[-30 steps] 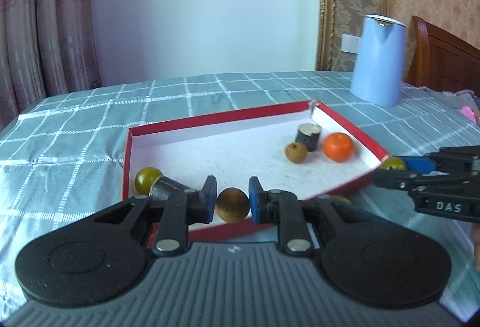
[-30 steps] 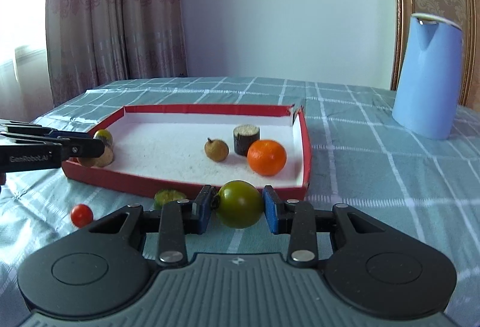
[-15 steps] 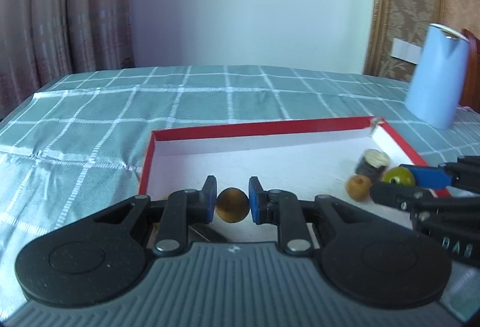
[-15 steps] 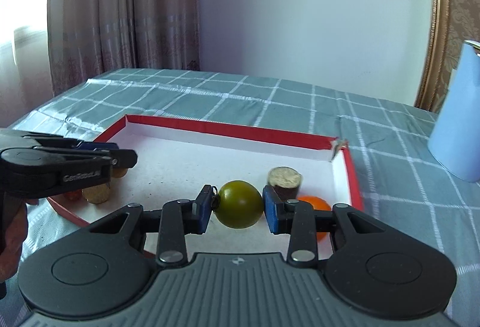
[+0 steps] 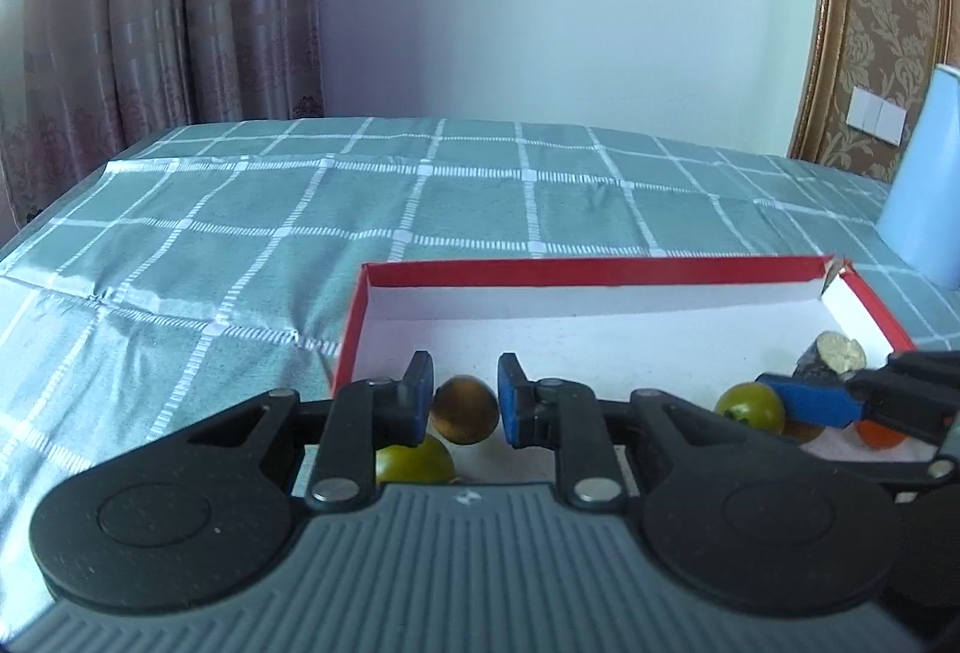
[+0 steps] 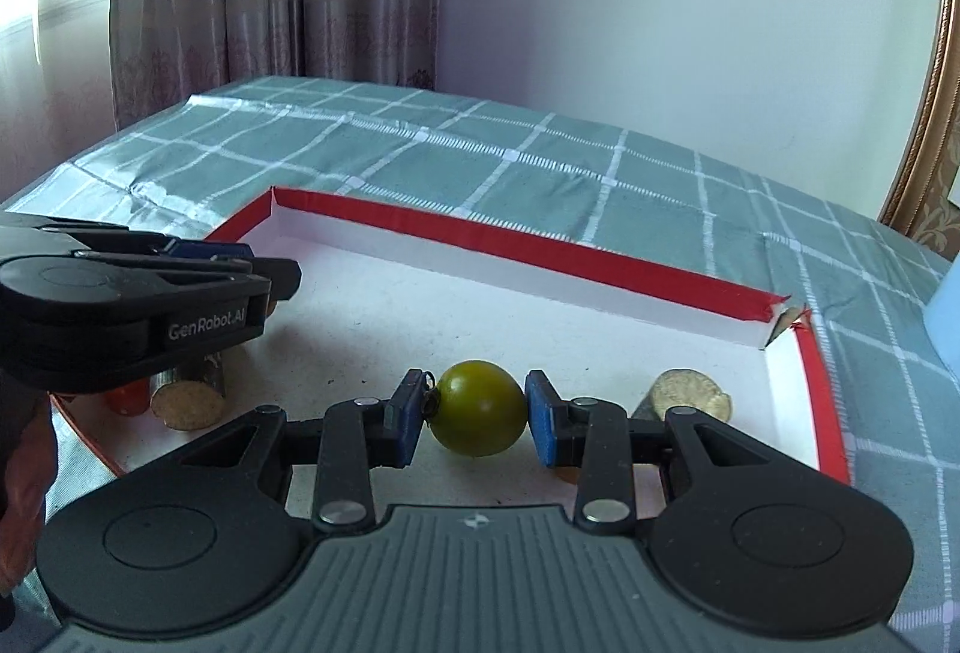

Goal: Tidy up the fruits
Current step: 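Carry the kiwi and green tomato into the red box and open both tools, then withdraw both tools toward the cherry tomato and green cucumber piece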

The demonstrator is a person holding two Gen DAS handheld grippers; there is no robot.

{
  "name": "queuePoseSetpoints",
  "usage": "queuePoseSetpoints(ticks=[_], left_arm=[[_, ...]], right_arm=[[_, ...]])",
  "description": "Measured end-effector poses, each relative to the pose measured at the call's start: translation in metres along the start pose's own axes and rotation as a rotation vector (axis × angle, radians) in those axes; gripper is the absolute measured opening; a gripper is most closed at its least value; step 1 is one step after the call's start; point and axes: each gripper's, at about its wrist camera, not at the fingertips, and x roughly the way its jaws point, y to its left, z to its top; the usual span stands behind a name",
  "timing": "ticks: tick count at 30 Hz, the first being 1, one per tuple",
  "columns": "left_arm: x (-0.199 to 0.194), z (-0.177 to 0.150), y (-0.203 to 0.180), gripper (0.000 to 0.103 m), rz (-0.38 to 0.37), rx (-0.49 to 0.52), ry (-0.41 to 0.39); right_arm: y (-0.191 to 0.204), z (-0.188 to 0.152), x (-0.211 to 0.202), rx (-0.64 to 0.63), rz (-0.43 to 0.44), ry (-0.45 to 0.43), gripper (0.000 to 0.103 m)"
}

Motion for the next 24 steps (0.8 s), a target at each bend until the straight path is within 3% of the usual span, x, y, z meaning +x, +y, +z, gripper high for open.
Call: queuePoseSetpoints(ticks=[3, 8, 12, 16, 18, 24], left_arm=[[-0.001, 0.001, 0.002, 0.023, 0.001, -0.008, -0.010], [-0.003, -0.002, 0.002, 0.035, 0.022, -0.003, -0.031], [-0.011, -0.003, 0.008, 0.063, 0.011, -0.049, -0.068], [-0.020, -0.004, 0.010, 0.076, 0.017, -0.061, -0.103], [-0.025, -0.006, 0.010, 0.077, 0.028, -0.057, -0.122], [-0.052, -0.020, 0.015, 0.082, 0.038, -0.046, -0.178]], right_arm=[[0.002, 0.001, 0.006, -0.002, -0.004, 0.016, 0.035], [0.002, 0.003, 0.008, 0.005, -0.004, 0.016, 0.036], [0.001, 0.001, 0.007, 0.014, 0.000, 0.015, 0.037], [-0.001, 0.000, 0.005, 0.031, -0.006, 0.002, 0.058], [-0.001, -0.001, 0.000, 0.031, -0.008, -0.019, 0.065], [-0.013, -0.010, -0.024, 0.064, -0.030, -0.077, 0.065]])
